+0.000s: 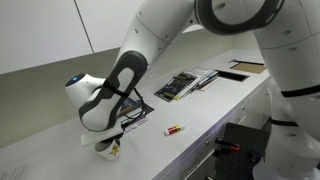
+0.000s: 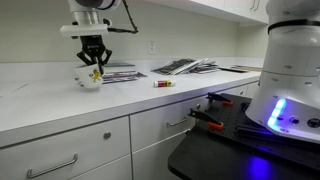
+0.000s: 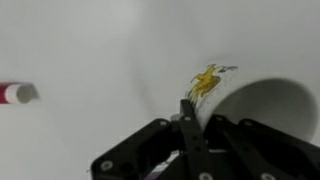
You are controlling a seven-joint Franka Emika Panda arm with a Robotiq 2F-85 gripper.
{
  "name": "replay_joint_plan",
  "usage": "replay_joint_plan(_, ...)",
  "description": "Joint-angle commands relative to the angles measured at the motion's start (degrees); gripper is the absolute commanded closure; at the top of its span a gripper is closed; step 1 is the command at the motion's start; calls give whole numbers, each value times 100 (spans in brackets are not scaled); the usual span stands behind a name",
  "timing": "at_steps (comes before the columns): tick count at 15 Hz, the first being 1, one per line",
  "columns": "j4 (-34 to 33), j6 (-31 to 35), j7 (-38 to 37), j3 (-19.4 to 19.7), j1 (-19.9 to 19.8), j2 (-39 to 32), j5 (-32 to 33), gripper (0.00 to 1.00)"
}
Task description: Move the cup to the right
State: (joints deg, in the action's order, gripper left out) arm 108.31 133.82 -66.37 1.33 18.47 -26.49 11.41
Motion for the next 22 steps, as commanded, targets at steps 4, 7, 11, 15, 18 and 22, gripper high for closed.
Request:
replay_joint_plan(4,2792,1211,2189,-199,-602,2211,19,97)
replay_joint_plan(7,3904,1535,3363,-303,-848,3017,-160,97)
replay_joint_plan(11,4684,2125,5536,-272,-973,3345,-1360,97)
replay_joint_plan(15,4657,1980,8002,430,-233,3303,-3191,97)
replay_joint_plan(18,4415,1460,9833,760,-135,3205,-4192,97)
replay_joint_plan(22,4270,1518,10137,429,-1056,2767,-3663,97)
